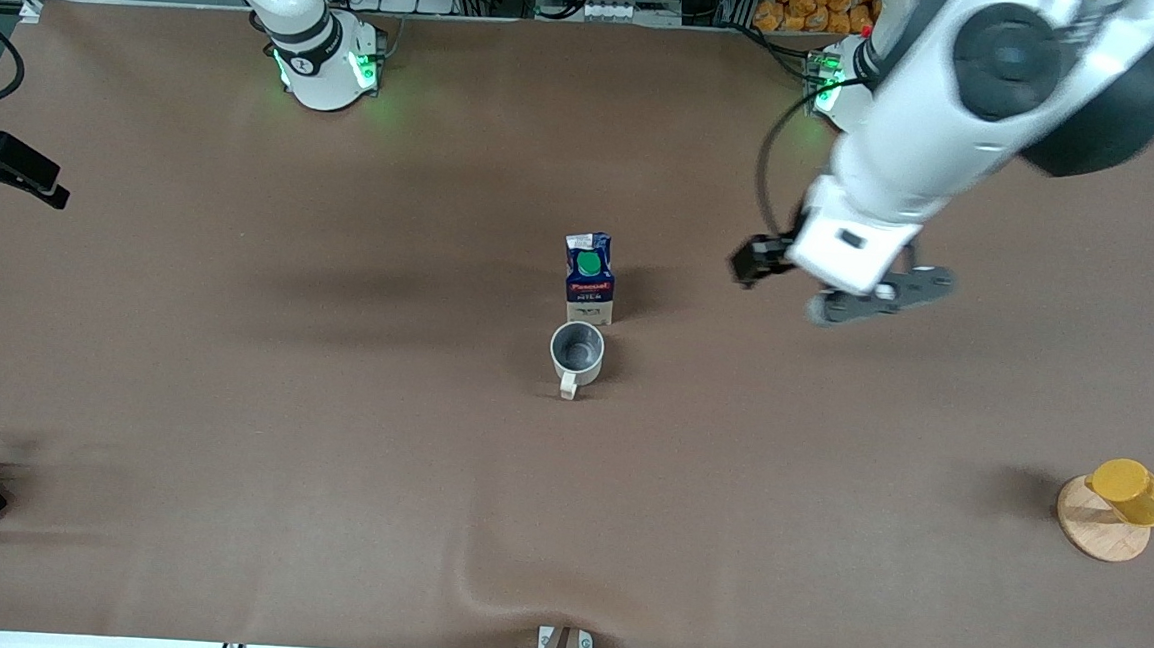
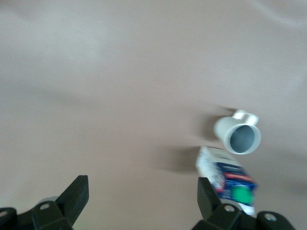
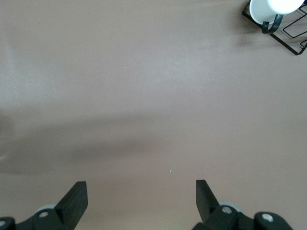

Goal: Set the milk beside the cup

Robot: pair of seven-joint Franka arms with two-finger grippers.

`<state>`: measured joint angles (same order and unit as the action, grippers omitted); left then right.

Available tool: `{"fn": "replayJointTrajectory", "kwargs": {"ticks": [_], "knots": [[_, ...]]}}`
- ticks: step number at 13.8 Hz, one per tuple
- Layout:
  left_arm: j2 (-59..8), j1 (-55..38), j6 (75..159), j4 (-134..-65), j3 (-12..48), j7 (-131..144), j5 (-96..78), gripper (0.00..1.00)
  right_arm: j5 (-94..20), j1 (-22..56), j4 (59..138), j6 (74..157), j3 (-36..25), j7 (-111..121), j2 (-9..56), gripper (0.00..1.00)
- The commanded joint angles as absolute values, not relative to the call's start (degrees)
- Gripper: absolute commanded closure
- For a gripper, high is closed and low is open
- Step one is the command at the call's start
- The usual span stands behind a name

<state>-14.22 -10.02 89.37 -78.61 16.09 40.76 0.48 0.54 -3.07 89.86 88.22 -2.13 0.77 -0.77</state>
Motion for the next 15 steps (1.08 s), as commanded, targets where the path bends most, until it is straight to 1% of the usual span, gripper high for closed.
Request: {"fn": "replayJointTrajectory", "kwargs": {"ticks": [1, 3, 6, 8, 10, 13, 15], "knots": [[-10.8, -5.6, 86.7, -80.5, 16.3, 31.5, 2.6, 0.0, 1.5, -3.5, 90.5, 87.6, -1.6, 0.7, -1.4, 0.0], [-7.2, -0.2, 85.1, -82.3, 16.9, 23.4, 2.1, 0.0, 1.3, -3.5, 90.4, 87.8, -1.6, 0.6, -1.2, 0.0], [-0.4, 8.0, 85.1, -89.3, 16.9, 11.7, -1.5, 0.0, 1.3, -3.8, 90.4, 87.6, -1.6, 0.7, -1.4, 0.0], [0.3, 11.4, 85.0, -89.7, 16.4, 7.6, -1.9, 0.0, 1.4, -3.8, 90.4, 87.6, -1.7, 0.7, -1.3, 0.0], [0.3, 11.2, 84.8, -89.9, 14.9, 5.9, -1.8, 0.0, 1.4, -3.7, 90.4, 87.7, -1.7, 0.7, -1.3, 0.0], [1.3, 10.5, 85.1, -90.4, 14.8, 5.8, 0.7, 0.0, 1.3, -3.7, 90.5, 87.6, -1.7, 0.8, -1.3, 0.0], [1.1, 10.3, 87.5, -90.3, 14.3, 5.8, 1.0, 0.0, 1.4, -3.8, 90.6, 87.6, -1.7, 0.8, -1.3, 0.0]]}}
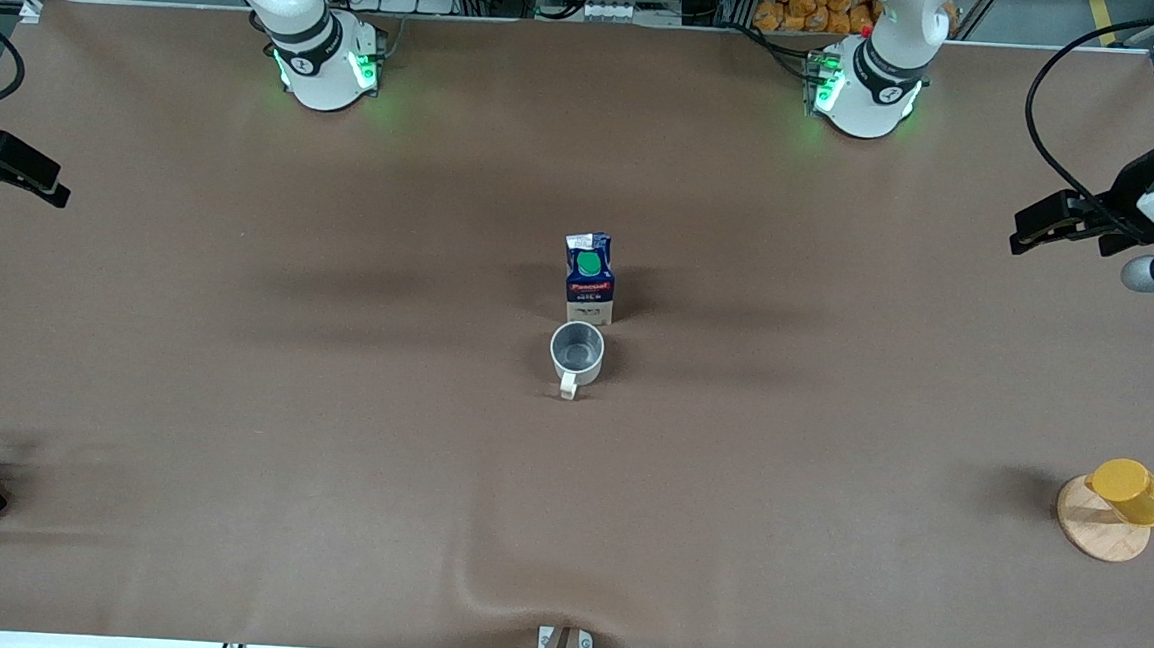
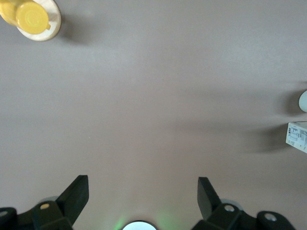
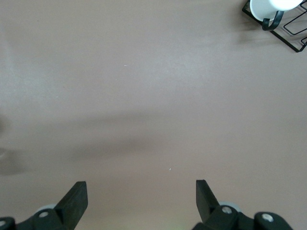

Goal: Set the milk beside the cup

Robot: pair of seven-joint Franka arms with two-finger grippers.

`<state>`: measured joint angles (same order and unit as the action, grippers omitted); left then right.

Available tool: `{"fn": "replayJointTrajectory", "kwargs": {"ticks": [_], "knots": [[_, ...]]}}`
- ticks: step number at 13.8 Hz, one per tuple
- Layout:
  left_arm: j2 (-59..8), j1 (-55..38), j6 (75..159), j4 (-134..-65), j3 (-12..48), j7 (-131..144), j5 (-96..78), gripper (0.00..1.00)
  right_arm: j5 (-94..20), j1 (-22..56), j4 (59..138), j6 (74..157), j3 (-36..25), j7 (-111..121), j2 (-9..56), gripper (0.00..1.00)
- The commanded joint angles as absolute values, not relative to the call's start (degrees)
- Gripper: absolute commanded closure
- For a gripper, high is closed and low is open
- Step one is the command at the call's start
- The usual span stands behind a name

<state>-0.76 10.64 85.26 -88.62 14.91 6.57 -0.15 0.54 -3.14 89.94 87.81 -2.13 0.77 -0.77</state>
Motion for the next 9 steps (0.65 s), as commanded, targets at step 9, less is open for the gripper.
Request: {"fn": "replayJointTrajectory", "kwargs": {"ticks": [9], "knots": [[1.2, 9.1, 88.9, -91.2, 14.2, 3.3, 0.9, 0.0, 1.4, -3.7, 90.6, 87.7, -1.7, 0.8, -1.1, 0.0]]}}
